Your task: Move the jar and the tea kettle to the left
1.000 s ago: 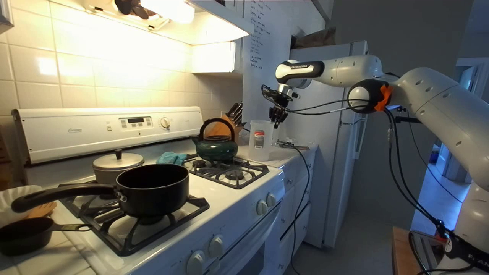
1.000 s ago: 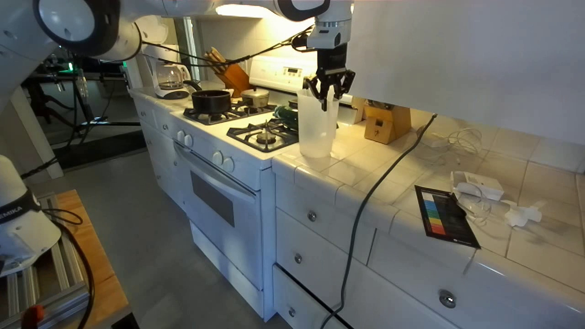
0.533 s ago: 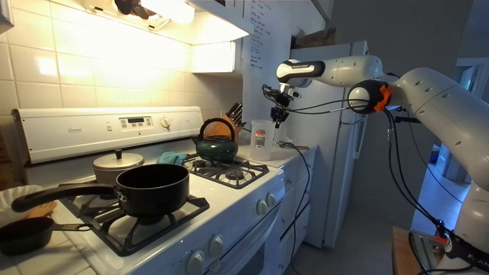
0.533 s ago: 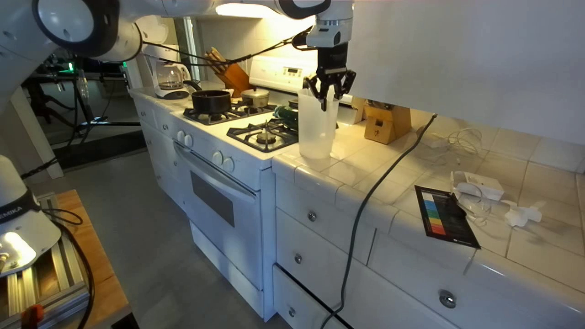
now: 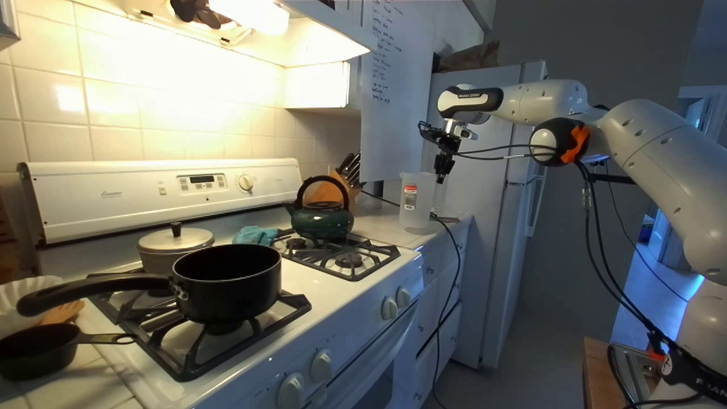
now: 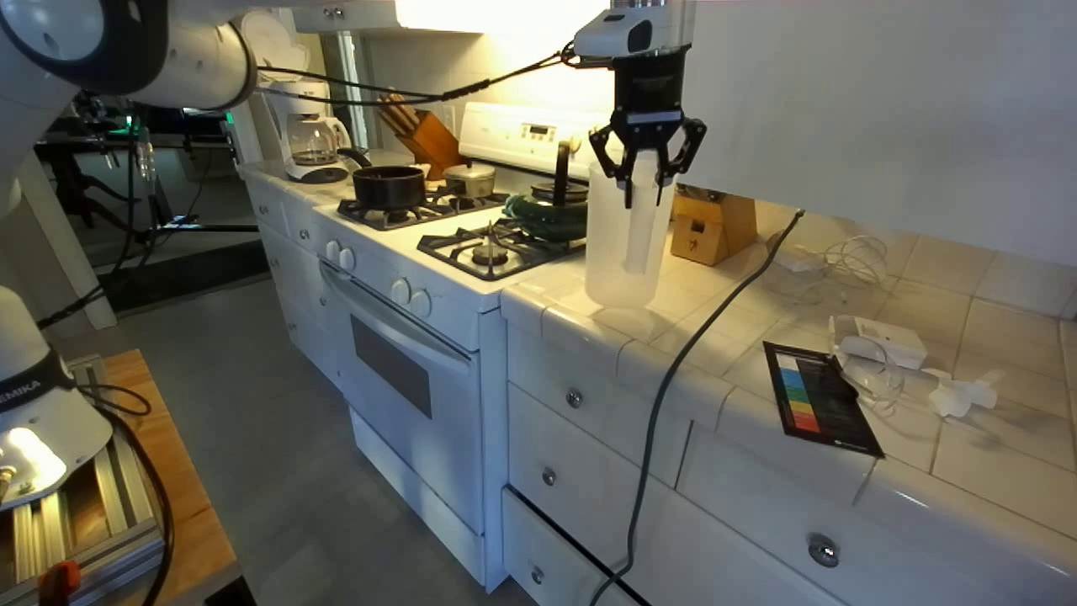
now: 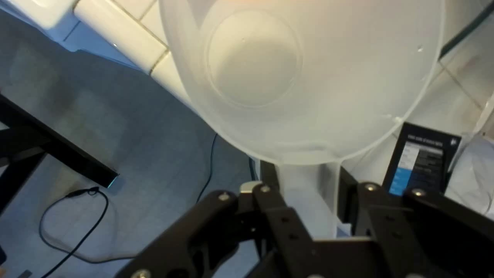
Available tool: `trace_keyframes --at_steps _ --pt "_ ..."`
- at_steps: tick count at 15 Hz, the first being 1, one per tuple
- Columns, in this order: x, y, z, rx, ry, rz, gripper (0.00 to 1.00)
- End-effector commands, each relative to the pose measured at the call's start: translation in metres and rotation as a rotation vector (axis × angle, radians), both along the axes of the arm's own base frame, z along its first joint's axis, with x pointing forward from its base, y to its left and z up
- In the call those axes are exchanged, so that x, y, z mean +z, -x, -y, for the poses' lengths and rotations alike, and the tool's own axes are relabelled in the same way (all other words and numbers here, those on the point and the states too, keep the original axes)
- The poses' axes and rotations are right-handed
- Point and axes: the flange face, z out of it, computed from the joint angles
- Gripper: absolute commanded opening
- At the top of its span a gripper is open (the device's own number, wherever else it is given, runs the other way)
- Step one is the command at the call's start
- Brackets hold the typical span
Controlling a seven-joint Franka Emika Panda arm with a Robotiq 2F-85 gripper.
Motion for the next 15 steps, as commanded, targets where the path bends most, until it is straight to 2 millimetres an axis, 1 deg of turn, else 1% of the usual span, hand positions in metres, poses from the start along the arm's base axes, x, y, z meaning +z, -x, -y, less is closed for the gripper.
trace_keyframes --at_steps 1,4,7,12,15 --pt "0.005 0.016 0.022 -0.197 -0.012 0.025 0.09" --pt "0.004 0.017 0.031 -0.34 -0.007 0.043 0.09" --pt "-0.001 0.011 0.031 -0.44 -0.001 0.062 0.09" --pt "-0.017 0.004 0.029 -0.526 -0.01 0.051 0.09" --pt "-0.022 0.006 0.033 -0.567 -0.002 0.042 0.09"
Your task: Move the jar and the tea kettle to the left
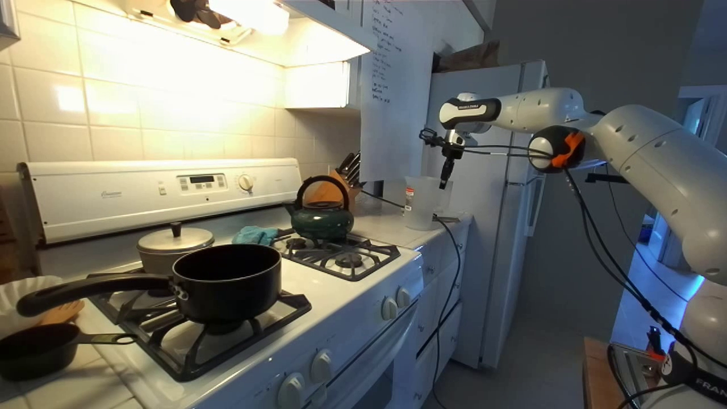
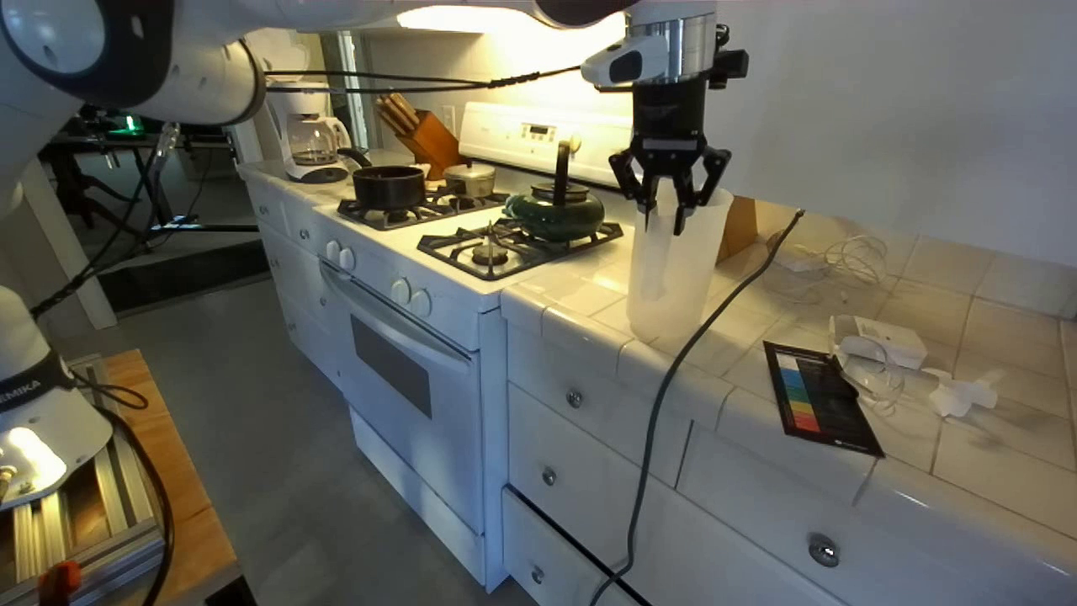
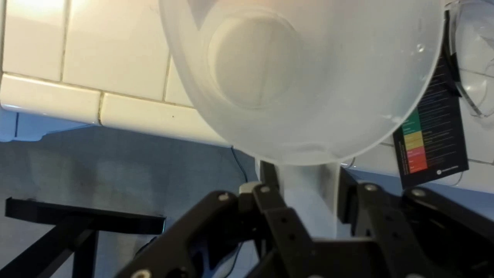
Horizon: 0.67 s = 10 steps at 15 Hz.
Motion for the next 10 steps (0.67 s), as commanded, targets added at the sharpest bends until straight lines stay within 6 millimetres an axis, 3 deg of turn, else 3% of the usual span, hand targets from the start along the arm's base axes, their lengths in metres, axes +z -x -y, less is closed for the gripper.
trace_keyframes --at_steps 1,7,8,9,10 --pt "0.0029 0.0008 0.0055 -0.08 0.032 0.005 0.09" --pt "0.0019 0.0072 0.0115 -0.107 0.046 -0.021 0.09" --pt "0.0014 0.0065 0.0105 -0.101 0.043 -0.023 0.48" --pt "0.0008 0.0057 0.0097 -0.097 0.043 -0.024 0.6" --pt "0.0008 0.0047 0.0086 -0.092 0.043 -0.024 0.67"
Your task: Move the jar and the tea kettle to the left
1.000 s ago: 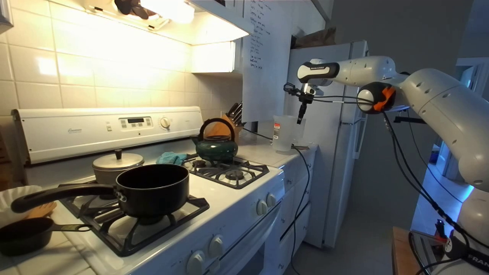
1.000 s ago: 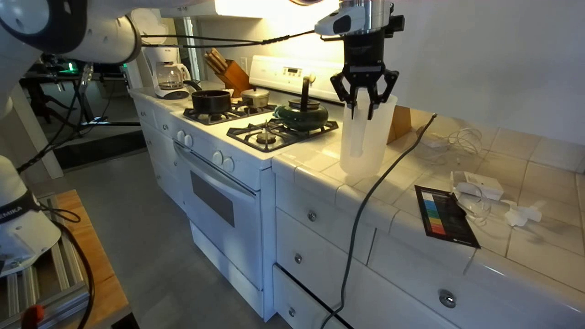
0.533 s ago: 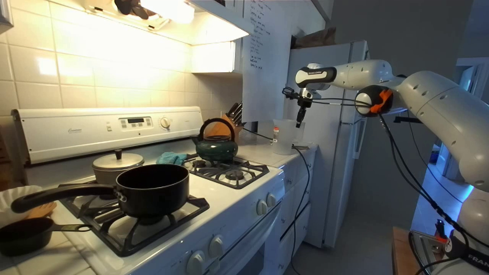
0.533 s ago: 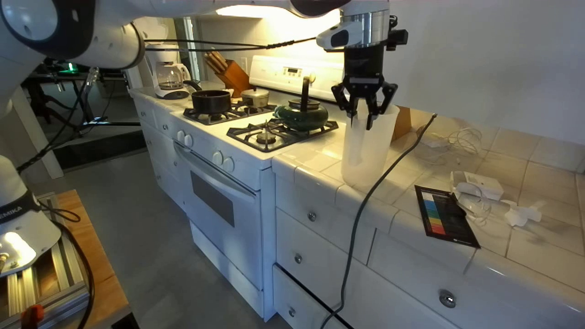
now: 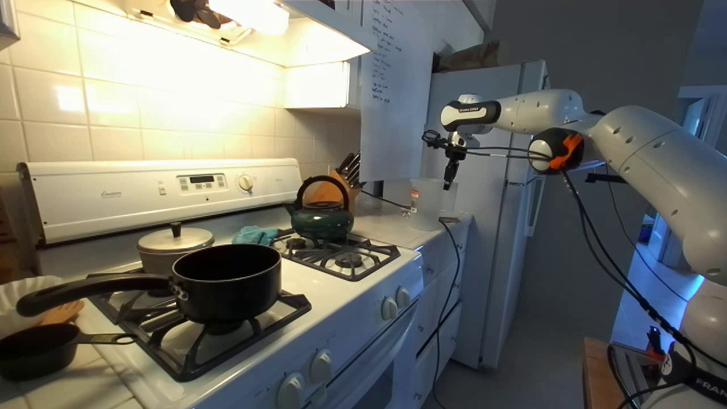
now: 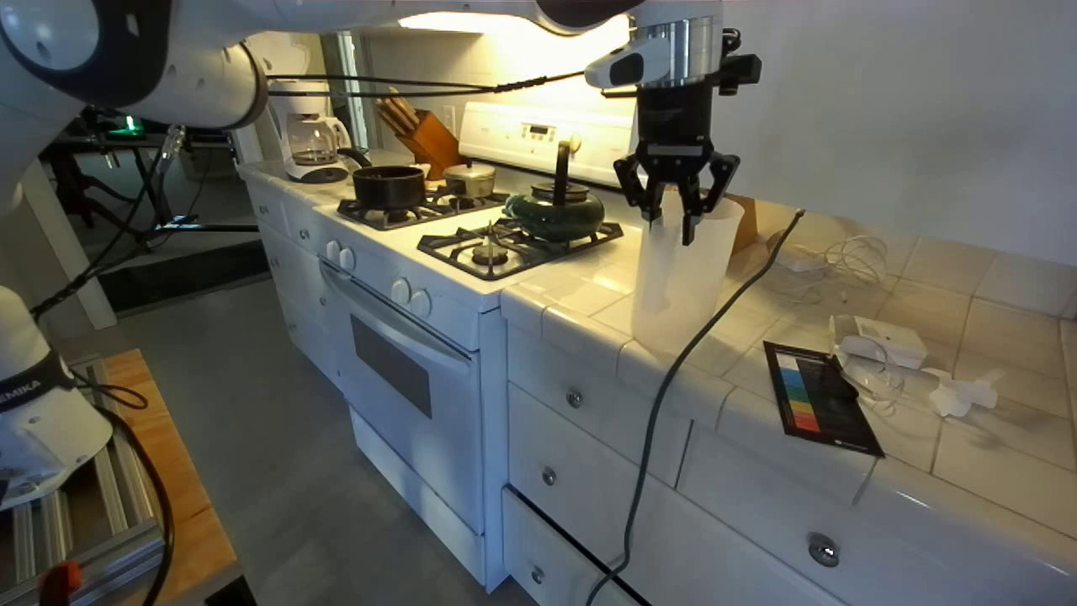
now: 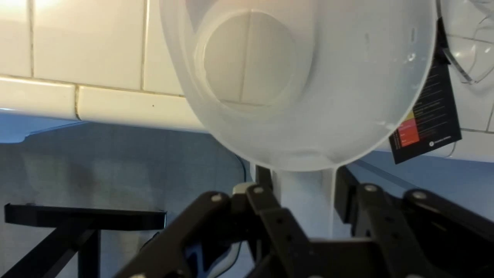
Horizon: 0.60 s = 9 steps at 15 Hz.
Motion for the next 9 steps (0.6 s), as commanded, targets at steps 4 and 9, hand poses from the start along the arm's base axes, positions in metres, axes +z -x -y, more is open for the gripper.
trace_keyframes --at_steps 4,9 --pt "0.006 -0.007 -0.008 -0.001 0.024 -0.007 0.95" --pt "0.063 -0.011 -0.032 0.022 0.141 -0.011 1.0"
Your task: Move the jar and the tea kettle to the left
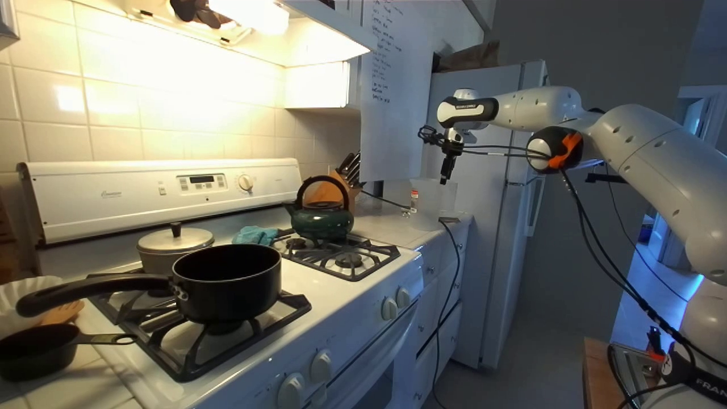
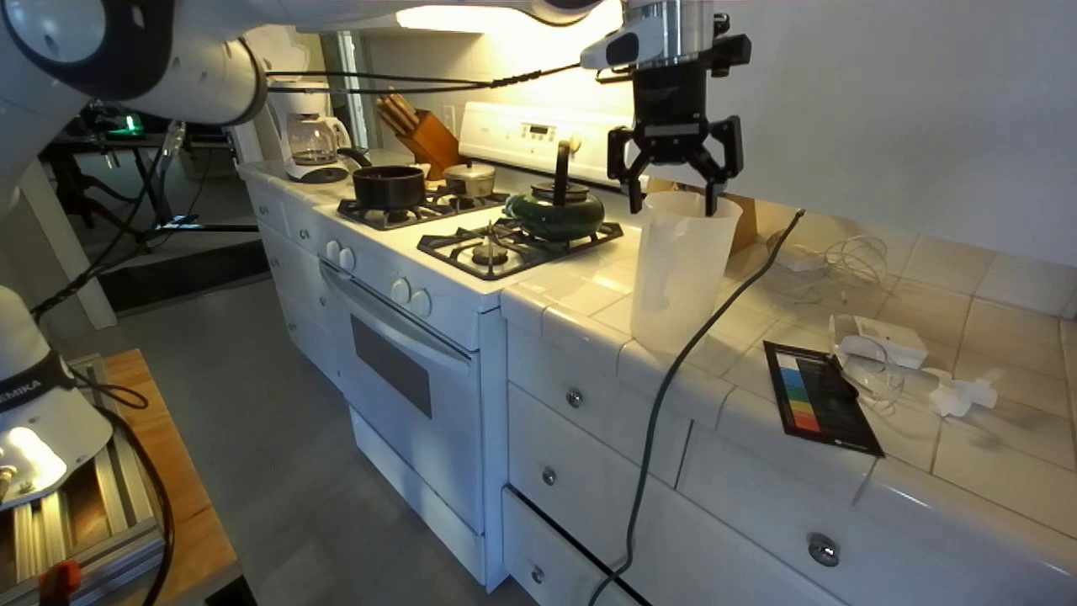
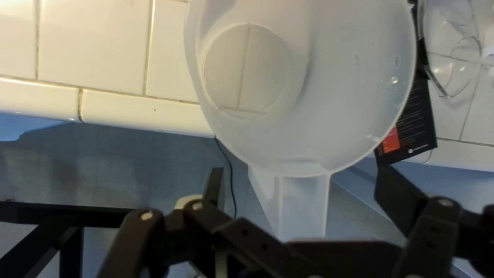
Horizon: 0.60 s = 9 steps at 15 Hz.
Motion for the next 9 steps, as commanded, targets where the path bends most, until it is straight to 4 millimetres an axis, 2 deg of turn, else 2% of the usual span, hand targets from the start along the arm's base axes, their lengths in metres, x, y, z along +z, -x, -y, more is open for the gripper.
trace_keyframes --at_steps 1,3,5,9 --pt "0.058 0.001 -0.021 -0.002 0.12 0.0 1.0" --pt "0.083 -0.005 -0.036 0.09 0.167 0.02 1.0" --pt "0.097 -0.015 -0.056 0.237 0.171 0.038 1.0" --pt "0.106 -0.038 -0.093 0.471 0.185 0.056 1.0"
